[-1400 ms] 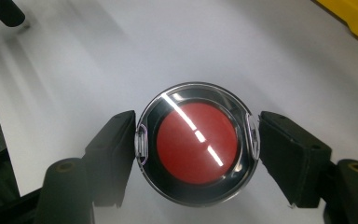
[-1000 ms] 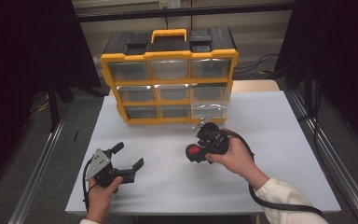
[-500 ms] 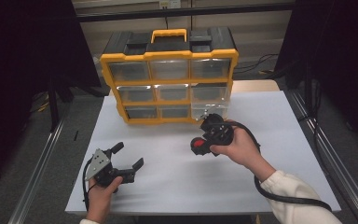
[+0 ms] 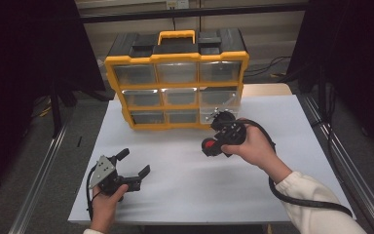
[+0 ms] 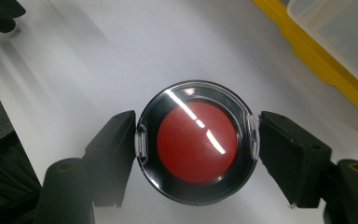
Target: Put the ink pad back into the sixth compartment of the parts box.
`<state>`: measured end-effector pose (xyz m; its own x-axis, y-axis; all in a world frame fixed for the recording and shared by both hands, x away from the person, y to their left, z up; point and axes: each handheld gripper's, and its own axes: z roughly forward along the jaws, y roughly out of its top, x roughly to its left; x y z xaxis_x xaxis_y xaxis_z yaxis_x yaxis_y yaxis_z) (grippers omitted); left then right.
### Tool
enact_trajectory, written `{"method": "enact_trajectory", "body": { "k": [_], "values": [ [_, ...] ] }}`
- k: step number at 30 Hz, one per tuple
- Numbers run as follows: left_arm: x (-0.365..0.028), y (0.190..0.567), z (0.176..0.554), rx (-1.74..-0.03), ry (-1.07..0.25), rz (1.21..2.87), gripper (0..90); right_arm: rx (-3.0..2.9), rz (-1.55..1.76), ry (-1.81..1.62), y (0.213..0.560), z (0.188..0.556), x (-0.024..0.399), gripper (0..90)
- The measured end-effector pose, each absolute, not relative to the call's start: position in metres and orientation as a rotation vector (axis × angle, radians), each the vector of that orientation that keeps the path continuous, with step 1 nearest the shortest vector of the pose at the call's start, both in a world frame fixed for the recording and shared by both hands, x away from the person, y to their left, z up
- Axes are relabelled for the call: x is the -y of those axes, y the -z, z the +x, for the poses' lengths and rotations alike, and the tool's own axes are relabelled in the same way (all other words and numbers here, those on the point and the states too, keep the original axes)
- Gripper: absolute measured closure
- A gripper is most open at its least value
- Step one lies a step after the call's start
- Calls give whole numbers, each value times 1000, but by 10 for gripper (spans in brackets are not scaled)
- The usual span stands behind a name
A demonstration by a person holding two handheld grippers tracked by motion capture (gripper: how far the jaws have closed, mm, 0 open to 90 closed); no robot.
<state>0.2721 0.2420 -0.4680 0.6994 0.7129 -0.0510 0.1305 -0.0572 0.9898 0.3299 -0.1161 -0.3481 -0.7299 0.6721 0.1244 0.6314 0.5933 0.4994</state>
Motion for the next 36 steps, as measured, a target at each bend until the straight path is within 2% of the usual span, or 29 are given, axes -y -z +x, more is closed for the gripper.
{"method": "enact_trajectory", "body": {
  "k": [36],
  "values": [
    [-243,467,272,-711,-549,1579,23,-2749,1127,-750,316,340,116,300]
  ]
}}
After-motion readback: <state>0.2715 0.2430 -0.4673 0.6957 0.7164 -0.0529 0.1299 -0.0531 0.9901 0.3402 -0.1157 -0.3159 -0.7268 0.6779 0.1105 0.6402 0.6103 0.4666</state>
